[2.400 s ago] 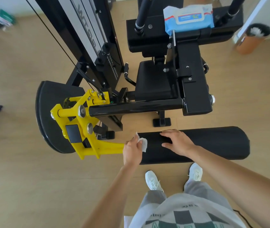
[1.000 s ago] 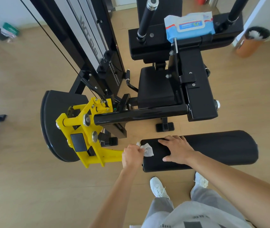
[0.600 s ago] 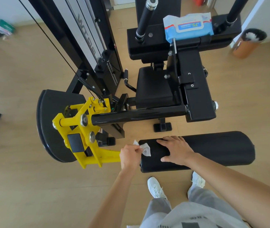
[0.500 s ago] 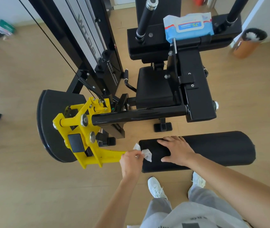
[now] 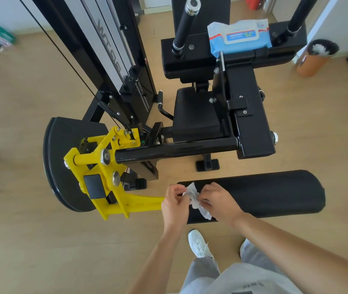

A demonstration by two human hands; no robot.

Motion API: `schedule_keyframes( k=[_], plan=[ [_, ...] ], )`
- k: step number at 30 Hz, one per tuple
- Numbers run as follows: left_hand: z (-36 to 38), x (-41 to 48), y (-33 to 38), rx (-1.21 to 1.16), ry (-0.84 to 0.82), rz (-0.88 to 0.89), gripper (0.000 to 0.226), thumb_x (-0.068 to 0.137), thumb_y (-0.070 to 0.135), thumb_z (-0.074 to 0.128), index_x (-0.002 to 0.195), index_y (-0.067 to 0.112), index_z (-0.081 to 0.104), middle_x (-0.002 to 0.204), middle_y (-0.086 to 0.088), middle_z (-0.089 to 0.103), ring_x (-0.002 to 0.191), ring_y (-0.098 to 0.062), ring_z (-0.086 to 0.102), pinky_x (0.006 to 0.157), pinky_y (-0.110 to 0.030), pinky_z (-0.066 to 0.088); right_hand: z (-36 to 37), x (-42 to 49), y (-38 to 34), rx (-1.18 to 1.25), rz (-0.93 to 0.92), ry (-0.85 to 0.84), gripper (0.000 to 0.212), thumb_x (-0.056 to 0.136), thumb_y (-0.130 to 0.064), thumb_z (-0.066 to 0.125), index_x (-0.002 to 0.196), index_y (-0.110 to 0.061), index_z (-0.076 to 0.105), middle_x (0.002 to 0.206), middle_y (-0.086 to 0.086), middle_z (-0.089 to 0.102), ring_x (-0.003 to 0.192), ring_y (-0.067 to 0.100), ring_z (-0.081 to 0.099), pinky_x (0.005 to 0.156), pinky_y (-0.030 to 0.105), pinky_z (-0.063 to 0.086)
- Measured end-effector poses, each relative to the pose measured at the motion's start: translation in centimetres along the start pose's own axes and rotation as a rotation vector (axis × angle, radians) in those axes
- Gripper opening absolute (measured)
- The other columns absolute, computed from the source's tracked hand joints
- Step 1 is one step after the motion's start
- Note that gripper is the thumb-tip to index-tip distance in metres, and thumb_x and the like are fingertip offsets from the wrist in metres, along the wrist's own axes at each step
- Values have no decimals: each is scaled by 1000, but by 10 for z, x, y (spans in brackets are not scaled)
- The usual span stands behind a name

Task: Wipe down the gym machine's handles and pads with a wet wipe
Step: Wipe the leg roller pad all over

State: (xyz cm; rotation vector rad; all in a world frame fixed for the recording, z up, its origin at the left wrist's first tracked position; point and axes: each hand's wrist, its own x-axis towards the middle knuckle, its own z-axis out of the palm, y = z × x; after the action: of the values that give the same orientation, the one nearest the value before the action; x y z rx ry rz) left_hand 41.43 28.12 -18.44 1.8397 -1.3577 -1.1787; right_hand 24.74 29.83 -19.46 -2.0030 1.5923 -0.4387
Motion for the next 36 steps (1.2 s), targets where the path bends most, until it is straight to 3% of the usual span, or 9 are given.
schedule_keyframes(
  k=[4, 6, 10, 13, 17, 23, 28, 31, 36],
  plan=[
    [-7, -2, -26, 343, 7, 237, 31, 86, 9, 77, 115, 21, 74, 117, 10, 67, 108, -11, 59, 81, -5, 37, -6, -6, 10, -24, 71, 109, 10, 83, -7, 78, 77, -10, 71, 95, 3, 65, 89, 18, 61, 77, 36, 60],
    [-8, -4, -33, 388, -61, 241, 38, 86, 13, 80, 122, 20, 74, 128, 8, 63, 118, -10, 55, 87, -2, 32, -14, -7, 15, 54, 156, 157, 13, 85, -4, 76, 81, -9, 65, 104, 5, 63, 92, 19, 64, 78, 33, 61],
    [-8, -5, -34, 398, -82, 249, 40, 88, 15, 79, 127, 21, 73, 133, 8, 60, 124, -10, 53, 92, -5, 32, -20, -2, 17, 92, 163, 41, 37, 93, -1, 66, 124, -16, 55, 132, 0, 51, 105, 19, 64, 85, 30, 59],
    [-9, -1, -36, 366, -92, 263, 40, 86, 16, 81, 125, 21, 74, 131, 8, 62, 121, -11, 56, 97, -21, 48, -14, 8, 11, 38, 92, -119, 54, 97, -3, 63, 147, -18, 51, 141, 2, 50, 119, 21, 59, 102, 37, 53],
    [-12, 1, -42, 315, -55, 271, 43, 81, 16, 85, 122, 19, 74, 128, 7, 67, 115, -10, 62, 95, -30, 56, -4, 11, 5, -49, -14, -147, 26, 100, -10, 62, 123, -7, 71, 121, 4, 60, 111, 27, 63, 97, 37, 54],
    [-9, 0, -43, 269, -29, 243, 44, 80, 16, 86, 122, 17, 74, 128, 7, 68, 112, -9, 64, 92, -27, 57, -11, 16, 25, -51, 91, -12, 14, 98, -13, 64, 104, -9, 77, 127, 6, 59, 122, 25, 53, 102, 31, 47],
    [-10, 0, -41, 213, -24, 213, 51, 78, 17, 86, 127, 18, 70, 119, 7, 70, 100, -11, 67, 85, -25, 58, 6, 25, -1, 56, 0, -101, 15, 99, -11, 63, 103, -10, 77, 115, 4, 65, 104, 10, 59, 94, 19, 47],
    [-16, 0, -43, 192, -65, 264, 58, 79, 21, 85, 133, 18, 65, 119, 8, 70, 99, -7, 66, 83, -22, 57, 12, 28, -11, 79, -61, -131, 14, 96, -7, 65, 104, -8, 77, 115, 2, 64, 101, 4, 53, 93, 5, 38],
    [-20, 3, -50, 217, -126, 268, 60, 81, 11, 83, 137, 20, 63, 128, 3, 67, 108, -11, 65, 91, -26, 59, -9, 26, 18, 19, -46, -50, 9, 92, -10, 71, 99, -11, 78, 102, 4, 71, 98, 16, 62, 90, 33, 54]
  ],
)
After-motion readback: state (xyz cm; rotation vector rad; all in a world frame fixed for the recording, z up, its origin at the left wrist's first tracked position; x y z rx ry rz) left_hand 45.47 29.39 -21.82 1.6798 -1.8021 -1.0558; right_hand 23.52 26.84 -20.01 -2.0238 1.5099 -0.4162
